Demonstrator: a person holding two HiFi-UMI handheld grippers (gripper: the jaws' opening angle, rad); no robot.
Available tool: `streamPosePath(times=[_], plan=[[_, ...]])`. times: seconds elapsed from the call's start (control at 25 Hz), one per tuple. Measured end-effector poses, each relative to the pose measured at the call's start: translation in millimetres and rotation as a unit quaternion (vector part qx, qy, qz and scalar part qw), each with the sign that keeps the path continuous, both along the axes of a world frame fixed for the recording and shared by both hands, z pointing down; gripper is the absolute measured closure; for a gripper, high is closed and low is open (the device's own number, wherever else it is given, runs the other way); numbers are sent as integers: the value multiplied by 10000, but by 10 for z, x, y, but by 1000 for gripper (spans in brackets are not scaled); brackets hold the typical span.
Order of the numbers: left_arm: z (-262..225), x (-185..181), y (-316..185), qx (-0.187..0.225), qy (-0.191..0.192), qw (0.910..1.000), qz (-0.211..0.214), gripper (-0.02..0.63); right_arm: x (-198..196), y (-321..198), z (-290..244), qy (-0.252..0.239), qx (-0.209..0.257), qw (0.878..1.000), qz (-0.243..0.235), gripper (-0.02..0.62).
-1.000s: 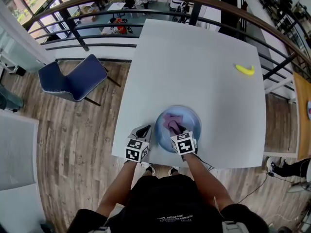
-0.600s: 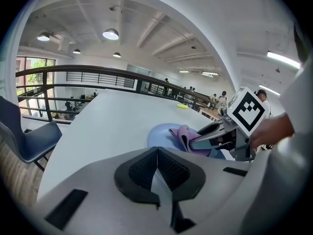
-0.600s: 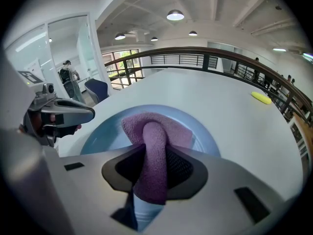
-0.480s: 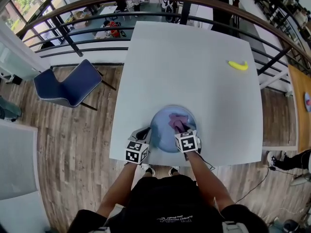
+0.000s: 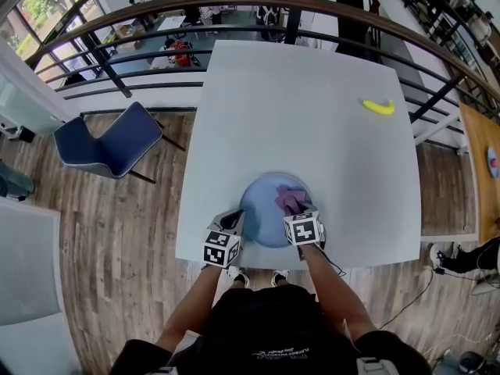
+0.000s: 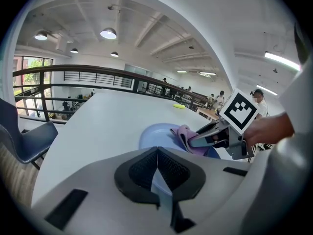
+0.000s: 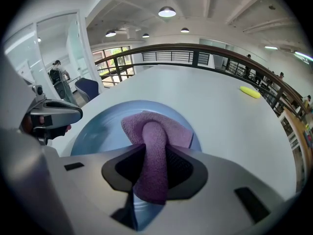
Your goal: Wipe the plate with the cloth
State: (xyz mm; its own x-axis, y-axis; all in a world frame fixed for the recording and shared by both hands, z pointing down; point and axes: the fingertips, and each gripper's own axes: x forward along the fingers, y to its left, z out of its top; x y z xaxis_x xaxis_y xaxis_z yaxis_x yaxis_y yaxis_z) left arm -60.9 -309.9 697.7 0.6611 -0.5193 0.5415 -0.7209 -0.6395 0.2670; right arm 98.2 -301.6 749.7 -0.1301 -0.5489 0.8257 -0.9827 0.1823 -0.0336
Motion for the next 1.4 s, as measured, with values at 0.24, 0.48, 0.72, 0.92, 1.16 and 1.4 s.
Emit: streamPosePath(times=[0.24, 0.48, 0.72, 0.92, 1.16, 1.4], plan=[[-34, -91, -1, -85, 124, 9996, -233, 594, -73, -25, -33, 52, 35, 9999, -110, 479], [-55, -244, 38, -113, 138, 9988, -450, 594, -399, -86, -131, -189, 164, 9987, -455, 479], [-49, -446, 96, -140, 121, 9976, -672, 594, -787, -48, -199, -388, 196, 9946, -945, 479], [-61, -521, 140, -190, 200, 9958, -873, 594, -1032, 6, -206, -504, 219, 9889, -1381, 479], [-52, -614, 180, -207, 210, 9947, -981, 594, -1239, 75, -182, -743, 122, 9852, -1538, 479], [-95, -590, 198, -173, 284, 9943, -1014, 594, -1389, 241, -133, -738, -36, 9809, -1798, 479]])
